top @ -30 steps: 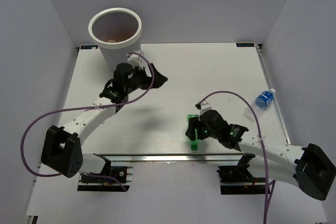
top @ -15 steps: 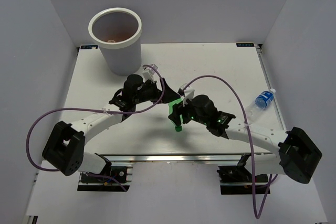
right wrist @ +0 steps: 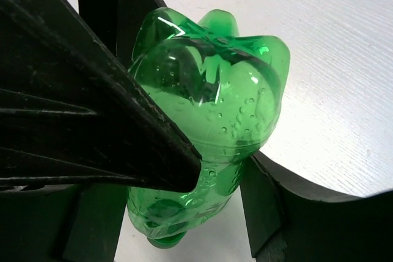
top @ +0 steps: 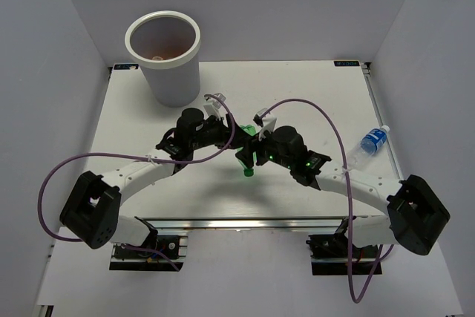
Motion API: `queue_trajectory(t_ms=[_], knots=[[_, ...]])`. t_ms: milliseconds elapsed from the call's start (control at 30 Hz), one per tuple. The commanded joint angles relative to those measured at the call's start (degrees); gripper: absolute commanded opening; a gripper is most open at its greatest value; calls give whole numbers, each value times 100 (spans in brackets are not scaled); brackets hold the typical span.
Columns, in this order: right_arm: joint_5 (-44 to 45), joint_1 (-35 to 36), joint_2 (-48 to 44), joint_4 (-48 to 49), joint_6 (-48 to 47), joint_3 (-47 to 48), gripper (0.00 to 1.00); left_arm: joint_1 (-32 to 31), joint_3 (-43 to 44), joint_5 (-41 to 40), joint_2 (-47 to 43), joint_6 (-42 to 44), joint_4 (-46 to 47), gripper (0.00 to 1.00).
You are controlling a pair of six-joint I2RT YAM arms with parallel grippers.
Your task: Put the plastic bottles in the bin
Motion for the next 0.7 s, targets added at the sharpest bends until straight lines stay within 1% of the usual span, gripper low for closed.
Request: queue_trajectory(t_ms=[0,67,133,167,200,233,267,333,367,433,500,533,567,600,633,667], knots=[[-362,-43,-4,550,17,313,55,-54,75,-112,-25,147,-29,56],[-425,-52,-56,532,35,234,58,-54,128,-148,27,165,-37,46],[-486,-69,-117,532,26,155,64,-54,198,-165,63,165,24,39],[-495,-87,-187,523,61,111,66,-54,234,-183,80,182,24,33],[-530,-96,-232,523,61,24,67,-46,277,-218,115,209,15,31],[-591,-122,-258,515,61,-12,73,-54,356,-262,150,226,15,29],[-609,-140,-337,480,87,-38,79,-46,418,-288,168,244,-2,25],[-644,-175,-442,366,88,-117,89,-37,602,-480,256,384,-220,21],[-618,-192,-487,322,114,-144,89,-11,864,-560,282,446,-361,18],[-609,-245,-592,181,123,-258,89,129,1164,-657,379,647,-642,17],[-583,-333,-794,41,184,-407,89,314,1656,-754,440,762,-810,16],[-557,-359,-969,-12,202,-460,89,576,1832,-780,510,798,-994,15],[-522,-394,-1057,-48,219,-521,89,744,2190,-789,554,798,-1074,14],[-426,-447,-1154,-126,228,-644,89,911,2359,-772,581,772,-1057,13],[-346,-474,-1338,-162,220,-706,89,1295,2526,-763,660,658,-1040,13],[-259,-491,-1426,-197,211,-767,89,1499,2719,-737,704,614,-1022,13]])
